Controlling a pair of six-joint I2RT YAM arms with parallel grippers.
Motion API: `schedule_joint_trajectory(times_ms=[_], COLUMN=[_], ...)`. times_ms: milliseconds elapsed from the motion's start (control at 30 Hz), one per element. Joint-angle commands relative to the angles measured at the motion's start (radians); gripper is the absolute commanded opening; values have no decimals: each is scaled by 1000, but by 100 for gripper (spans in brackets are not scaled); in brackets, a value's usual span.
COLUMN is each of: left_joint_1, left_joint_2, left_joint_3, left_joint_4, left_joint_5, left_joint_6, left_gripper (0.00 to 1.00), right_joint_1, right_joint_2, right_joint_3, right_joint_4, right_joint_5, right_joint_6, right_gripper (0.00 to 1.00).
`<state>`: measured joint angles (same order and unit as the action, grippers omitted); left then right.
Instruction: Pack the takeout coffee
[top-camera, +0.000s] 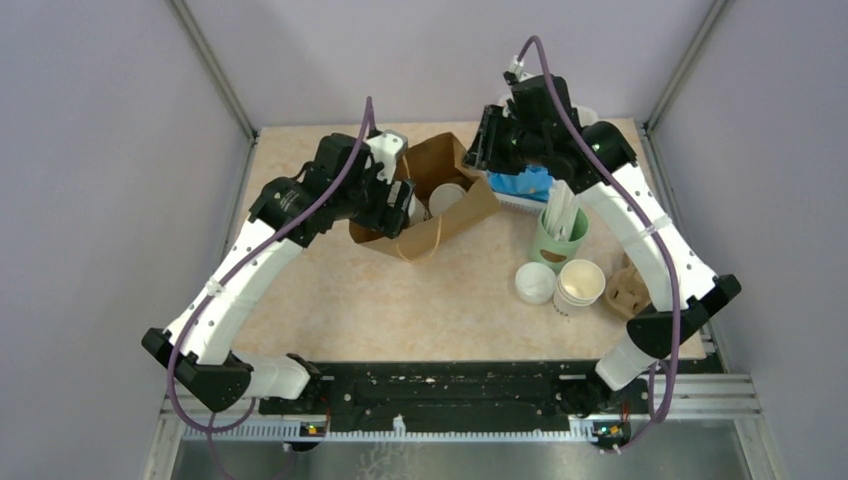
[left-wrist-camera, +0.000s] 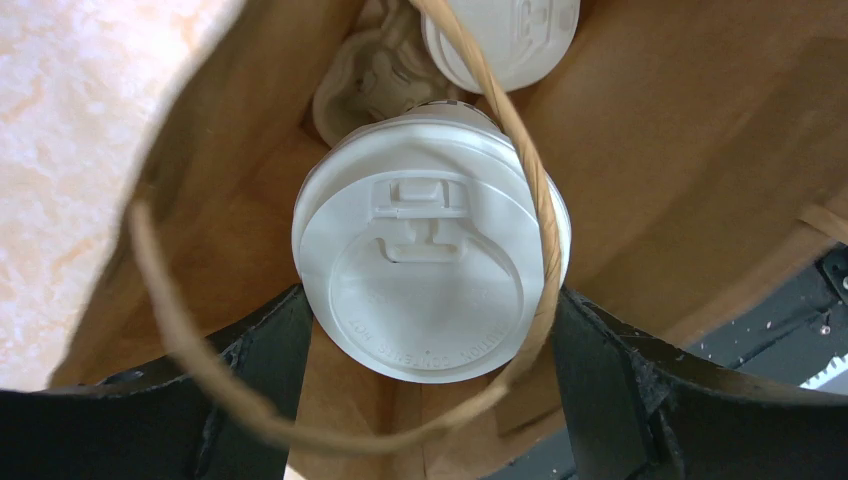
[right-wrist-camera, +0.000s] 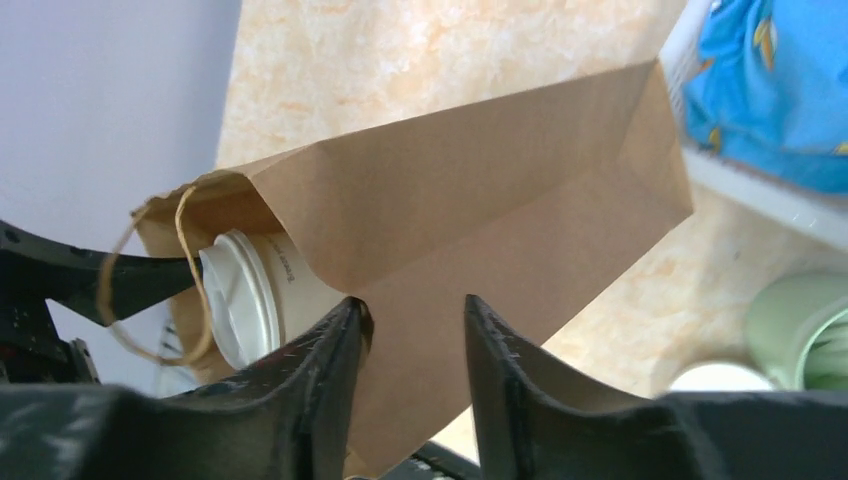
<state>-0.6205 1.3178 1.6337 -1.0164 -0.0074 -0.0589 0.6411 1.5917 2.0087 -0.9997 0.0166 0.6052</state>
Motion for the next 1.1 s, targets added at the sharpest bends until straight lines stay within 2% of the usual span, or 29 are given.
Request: schedule_joint_trajectory(times_ms=[0,167,267,467,633,967,1067], left_joint_1=[2,1,0,0,1,0,1], left_joint_2=[-19,-28,-31,-40,-29,-28,-28], left_joint_3=[-48,-70,-74,-80,-69,-58,-60], left_joint_4=[35,50,53,50,36,21,24], left_joint_5=[40,61,71,58,46,43,46], left_joint_6=[0,-23,-33,-25,-5,11,14], left_gripper=[41,40,40,40,40,40,40], right_joint_1=[32,94,137,210,273,284,284], right_joint_2=[41,116,174,299,295,188,144], right_joint_3=[107,227,326,540,505,444,416], right_joint_4=[11,-14,-78,-260,-282,-217,-196], right_joint_5=[-1,27,145,432,526,472,448], right_joint_6=[-140,-245,-277,-304,-345,-328,-327], right_gripper=[46,62,70,71,67,84,85])
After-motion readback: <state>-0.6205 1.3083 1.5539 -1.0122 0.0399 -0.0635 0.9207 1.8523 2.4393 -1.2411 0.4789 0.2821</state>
